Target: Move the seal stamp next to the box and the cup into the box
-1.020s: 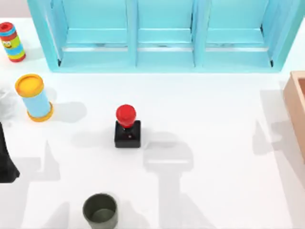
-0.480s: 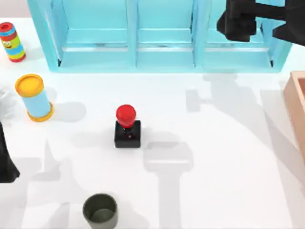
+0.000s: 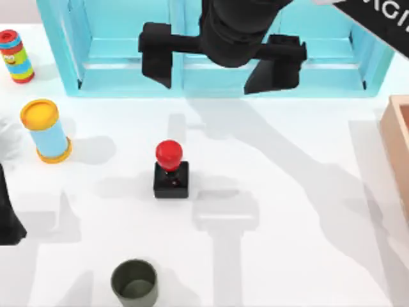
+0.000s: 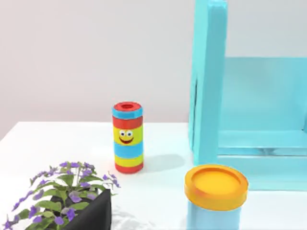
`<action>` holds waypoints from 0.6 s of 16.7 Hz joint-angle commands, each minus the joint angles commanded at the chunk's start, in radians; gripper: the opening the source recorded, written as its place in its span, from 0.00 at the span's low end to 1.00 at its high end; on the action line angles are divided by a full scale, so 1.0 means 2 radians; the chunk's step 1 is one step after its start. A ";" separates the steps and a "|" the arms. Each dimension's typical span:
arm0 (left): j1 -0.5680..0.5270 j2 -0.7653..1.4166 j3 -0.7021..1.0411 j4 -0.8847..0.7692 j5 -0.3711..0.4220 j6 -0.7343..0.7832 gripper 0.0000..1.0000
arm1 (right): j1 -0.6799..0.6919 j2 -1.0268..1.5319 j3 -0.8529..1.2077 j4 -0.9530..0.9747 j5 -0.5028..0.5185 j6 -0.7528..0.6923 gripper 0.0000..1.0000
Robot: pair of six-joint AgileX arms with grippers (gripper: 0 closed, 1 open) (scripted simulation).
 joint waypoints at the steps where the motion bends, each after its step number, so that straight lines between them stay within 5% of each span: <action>1: 0.000 0.000 0.000 0.000 0.000 0.000 1.00 | 0.009 0.040 0.043 -0.022 0.006 0.013 1.00; 10: 0.000 0.000 0.000 0.000 0.000 0.000 1.00 | 0.049 0.270 0.298 -0.138 0.044 0.078 1.00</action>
